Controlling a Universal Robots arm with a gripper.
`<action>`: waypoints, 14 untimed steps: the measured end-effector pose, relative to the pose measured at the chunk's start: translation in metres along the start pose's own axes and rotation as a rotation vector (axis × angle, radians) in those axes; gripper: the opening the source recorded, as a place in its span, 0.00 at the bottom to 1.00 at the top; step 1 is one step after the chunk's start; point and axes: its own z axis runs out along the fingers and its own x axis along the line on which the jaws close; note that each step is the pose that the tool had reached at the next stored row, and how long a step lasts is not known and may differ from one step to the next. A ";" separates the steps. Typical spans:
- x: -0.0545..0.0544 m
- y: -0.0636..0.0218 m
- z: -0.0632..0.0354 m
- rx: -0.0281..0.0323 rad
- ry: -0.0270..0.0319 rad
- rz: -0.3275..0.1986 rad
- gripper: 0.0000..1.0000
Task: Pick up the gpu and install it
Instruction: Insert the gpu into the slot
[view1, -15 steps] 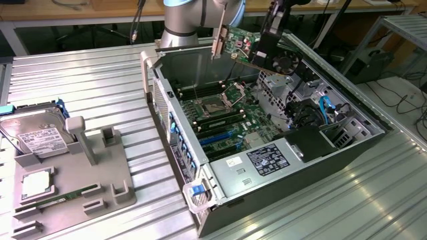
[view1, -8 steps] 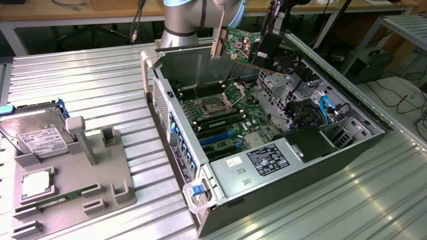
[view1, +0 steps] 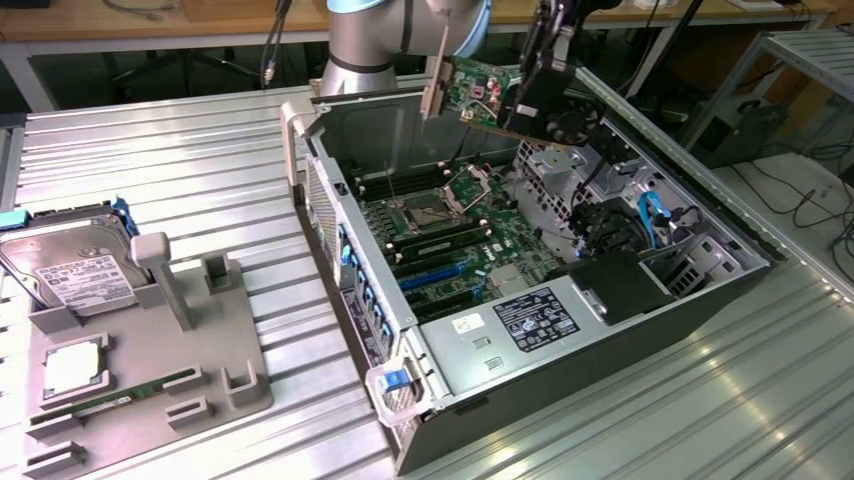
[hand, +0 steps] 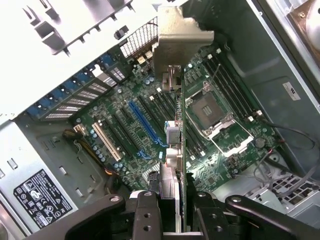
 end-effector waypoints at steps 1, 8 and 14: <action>0.000 0.0000 0.0000 -0.0001 0.0004 -0.012 0.29; 0.000 0.0000 0.0000 -0.0005 0.0030 -0.078 0.29; 0.000 0.0000 0.0000 -0.0009 0.0053 -0.137 0.29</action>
